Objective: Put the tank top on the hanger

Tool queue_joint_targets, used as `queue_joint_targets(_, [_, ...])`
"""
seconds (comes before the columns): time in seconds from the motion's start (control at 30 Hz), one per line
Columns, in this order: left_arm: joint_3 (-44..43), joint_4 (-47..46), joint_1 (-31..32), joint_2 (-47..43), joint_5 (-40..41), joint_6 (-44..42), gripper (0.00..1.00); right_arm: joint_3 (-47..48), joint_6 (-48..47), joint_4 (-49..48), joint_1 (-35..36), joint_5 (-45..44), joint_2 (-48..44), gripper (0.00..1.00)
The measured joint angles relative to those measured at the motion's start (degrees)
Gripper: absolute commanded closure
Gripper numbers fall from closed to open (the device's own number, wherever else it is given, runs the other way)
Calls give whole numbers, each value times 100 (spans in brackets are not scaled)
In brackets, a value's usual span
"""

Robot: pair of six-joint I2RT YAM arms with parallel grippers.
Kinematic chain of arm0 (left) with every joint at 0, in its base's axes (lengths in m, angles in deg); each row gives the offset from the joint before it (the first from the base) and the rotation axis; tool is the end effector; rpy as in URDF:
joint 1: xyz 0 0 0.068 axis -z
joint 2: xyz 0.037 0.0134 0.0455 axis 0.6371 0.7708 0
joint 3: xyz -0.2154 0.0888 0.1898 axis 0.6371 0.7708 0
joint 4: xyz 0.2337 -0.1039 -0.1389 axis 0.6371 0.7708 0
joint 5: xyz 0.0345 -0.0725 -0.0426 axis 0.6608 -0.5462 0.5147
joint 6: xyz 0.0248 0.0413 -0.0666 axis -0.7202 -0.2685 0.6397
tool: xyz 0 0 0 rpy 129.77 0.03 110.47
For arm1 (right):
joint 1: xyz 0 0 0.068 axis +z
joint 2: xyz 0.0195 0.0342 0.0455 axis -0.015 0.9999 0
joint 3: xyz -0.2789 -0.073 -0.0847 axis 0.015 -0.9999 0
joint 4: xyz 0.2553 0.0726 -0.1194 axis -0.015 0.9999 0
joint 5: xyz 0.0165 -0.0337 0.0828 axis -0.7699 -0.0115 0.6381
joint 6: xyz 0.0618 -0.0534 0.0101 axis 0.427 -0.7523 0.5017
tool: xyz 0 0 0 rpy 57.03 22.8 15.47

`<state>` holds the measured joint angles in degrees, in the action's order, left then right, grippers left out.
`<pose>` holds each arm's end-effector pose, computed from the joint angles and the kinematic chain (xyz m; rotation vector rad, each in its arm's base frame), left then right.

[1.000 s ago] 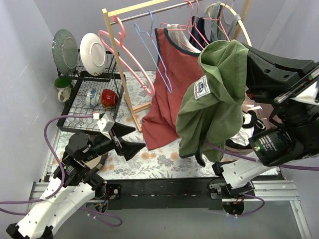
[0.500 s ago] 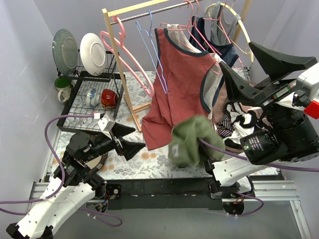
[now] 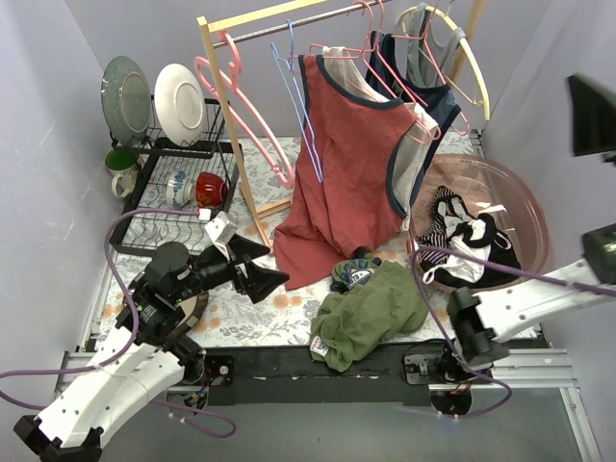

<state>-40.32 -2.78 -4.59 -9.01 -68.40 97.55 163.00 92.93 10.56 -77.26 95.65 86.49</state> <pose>0.1235 -0.1256 0.3458 0.0535 1.9440 -1.5154 0.0596 -0.0263 0.7198 -0.3634 0.8347 0.4228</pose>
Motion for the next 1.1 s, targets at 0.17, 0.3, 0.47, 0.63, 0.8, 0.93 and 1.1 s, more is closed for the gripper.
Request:
queue_joint_targets(0.17, [-2, -177, 0, 446, -175, 142, 2, 785, -76, 448, 997, 98, 968, 21])
queue_joint_targets(0.3, [-9, -262, 0, 651, -243, 256, 2, -105, -1545, 2079, 4439, 597, 1084, 12])
queue_joint_targets(0.47, [-33, -179, 0, 612, -175, 315, 2, -925, -4933, 5689, 7246, 1294, 1099, 9])
queue_joint_targets(0.63, [127, -326, 0, 671, -140, 549, 3, -859, -8778, 8723, 7965, 1558, 310, 7])
queue_joint_targets(0.8, [680, -656, 483, 1432, 299, 992, 5, -1106, -12218, 11025, 8002, 1147, -841, 12])
queue_joint_targets(0.93, [748, -726, 1836, 2634, 1320, 1298, 12, -2498, -14010, 11879, 8295, 413, -1438, 21])
queue_joint_targets(1.1, [678, -756, 2367, 3759, 2343, 1696, 13, -5056, -15263, 12146, 9141, -896, -1222, 24])
